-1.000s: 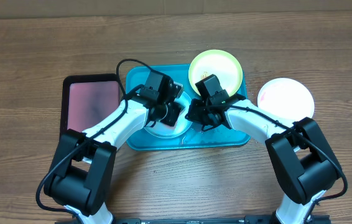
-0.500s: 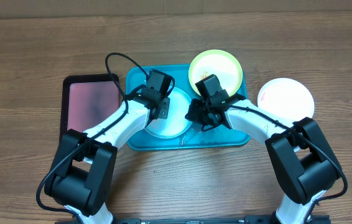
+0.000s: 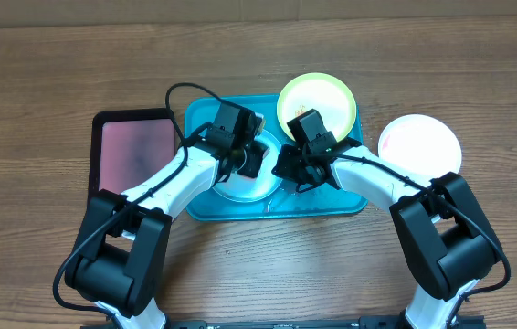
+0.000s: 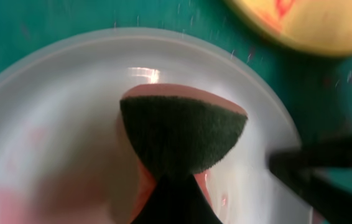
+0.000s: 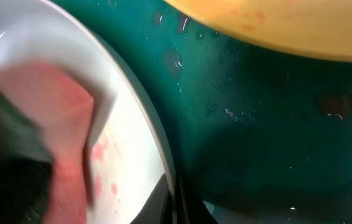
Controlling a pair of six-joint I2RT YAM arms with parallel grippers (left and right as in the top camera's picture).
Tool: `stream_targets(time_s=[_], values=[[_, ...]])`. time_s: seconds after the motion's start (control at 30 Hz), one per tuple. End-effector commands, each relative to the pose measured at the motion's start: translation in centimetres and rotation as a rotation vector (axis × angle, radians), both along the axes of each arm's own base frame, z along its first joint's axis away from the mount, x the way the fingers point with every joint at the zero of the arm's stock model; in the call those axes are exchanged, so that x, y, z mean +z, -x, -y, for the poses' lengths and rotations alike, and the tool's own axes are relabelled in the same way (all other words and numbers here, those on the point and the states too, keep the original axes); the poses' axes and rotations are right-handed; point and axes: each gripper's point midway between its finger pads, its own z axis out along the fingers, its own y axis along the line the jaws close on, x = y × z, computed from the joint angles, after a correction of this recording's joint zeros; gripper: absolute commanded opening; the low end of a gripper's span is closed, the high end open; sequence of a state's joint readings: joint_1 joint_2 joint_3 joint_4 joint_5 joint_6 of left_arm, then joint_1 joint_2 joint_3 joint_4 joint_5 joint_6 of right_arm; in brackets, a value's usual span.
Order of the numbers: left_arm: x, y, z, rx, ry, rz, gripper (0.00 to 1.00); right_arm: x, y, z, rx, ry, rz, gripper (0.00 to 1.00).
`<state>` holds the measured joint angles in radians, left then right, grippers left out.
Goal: Clean dirty plates on tray and stack at the side
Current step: 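Scrub the blue plate with the left-gripper sponge while right holds it, then lift the blue plate with the right gripper and tilt it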
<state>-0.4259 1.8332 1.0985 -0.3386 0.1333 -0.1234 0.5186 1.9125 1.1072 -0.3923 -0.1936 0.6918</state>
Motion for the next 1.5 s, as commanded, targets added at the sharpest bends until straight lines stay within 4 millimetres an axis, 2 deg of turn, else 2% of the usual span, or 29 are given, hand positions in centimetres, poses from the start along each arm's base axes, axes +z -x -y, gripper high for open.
stream_targets(time_s=[0.0, 0.1, 0.2, 0.27, 0.37, 0.43, 0.5, 0.53, 0.63, 0.7, 0.73, 0.8, 0.9, 0.97, 1.07, 1.13, 1.2, 1.3, 1.4, 1.47], values=[[0.0, -1.8, -1.3, 0.074, -0.08, 0.083, 0.04, 0.1, -0.5, 0.0, -0.013, 0.001, 0.007, 0.04], [0.6, -3.5, -4.6, 0.249, -0.202, 0.163, 0.04, 0.1, -0.5, 0.0, -0.013, 0.001, 0.007, 0.04], [1.1, -3.9, -7.5, 0.378, -0.317, 0.209, 0.04, 0.1, -0.5, 0.0, -0.013, 0.001, 0.007, 0.04], [0.8, -3.3, -8.2, 0.383, -0.359, 0.191, 0.04, 0.1, -0.5, 0.0, -0.013, 0.001, 0.007, 0.04], [-0.4, -1.4, -8.5, 0.347, -0.386, 0.097, 0.04, 0.1, -0.5, 0.0, -0.014, 0.001, 0.008, 0.04], [-1.5, 0.6, -8.0, 0.297, -0.366, -0.004, 0.04, 0.1, -0.5, 0.0, -0.014, 0.001, 0.008, 0.04], [-2.4, 2.5, -6.6, 0.205, -0.314, -0.102, 0.04, 0.1, -0.5, 0.0, -0.014, 0.001, 0.008, 0.04], [-2.8, 4.2, -4.7, 0.076, -0.24, -0.175, 0.04, 0.1, -0.5, 0.0, -0.013, 0.001, 0.008, 0.04], [-2.4, 7.1, -0.5, -0.184, -0.042, -0.271, 0.04, 0.1, -0.5, 0.0, -0.013, 0.001, 0.008, 0.04], [-1.4, 8.4, 1.9, -0.319, 0.098, -0.289, 0.04, 0.1, -0.5, 0.0, -0.013, 0.001, 0.008, 0.04], [-1.0, 8.5, 2.6, -0.344, 0.134, -0.284, 0.04, 0.1, -0.5, 0.0, -0.013, 0.001, 0.008, 0.04], [-0.6, 7.8, 3.3, -0.357, 0.165, -0.245, 0.04, 0.1, -0.5, 0.0, -0.013, 0.001, 0.008, 0.04], [-0.4, 4.9, 3.2, -0.288, 0.133, -0.14, 0.04, 0.1, -0.5, 0.0, -0.013, 0.001, 0.007, 0.04], [-0.6, 2.6, 1.9, -0.178, 0.06, -0.072, 0.04, 0.1, -0.5, 0.0, -0.013, 0.001, 0.007, 0.04], [-0.5, -0.7, -1.1, 0.016, -0.081, 0.04, 0.04, 0.1, -0.5, 0.0, -0.013, 0.001, 0.007, 0.04], [-0.2, -2.1, -3.1, 0.121, -0.167, 0.1, 0.04, 0.1, -0.5, 0.0, -0.013, 0.001, 0.007, 0.03], [0.2, -2.9, -5.4, 0.225, -0.258, 0.145, 0.04, 0.1, -0.5, 0.0, -0.013, 0.002, 0.007, 0.04], [0.4, -2.7, -8.3, 0.409, -0.34, 0.156, 0.04, 0.1, -0.4, 0.0, -0.012, 0.001, 0.002, 0.04], [0.3, -1.9, -8.8, 0.433, -0.362, 0.113, 0.04, 0.6, -0.2, -0.5, 0.033, -0.021, 0.006, 0.04], [1.3, -1.8, -8.8, 0.435, -0.374, 0.091, 0.04, 1.1, -0.2, -0.5, 0.04, -0.015, 0.007, 0.04]])
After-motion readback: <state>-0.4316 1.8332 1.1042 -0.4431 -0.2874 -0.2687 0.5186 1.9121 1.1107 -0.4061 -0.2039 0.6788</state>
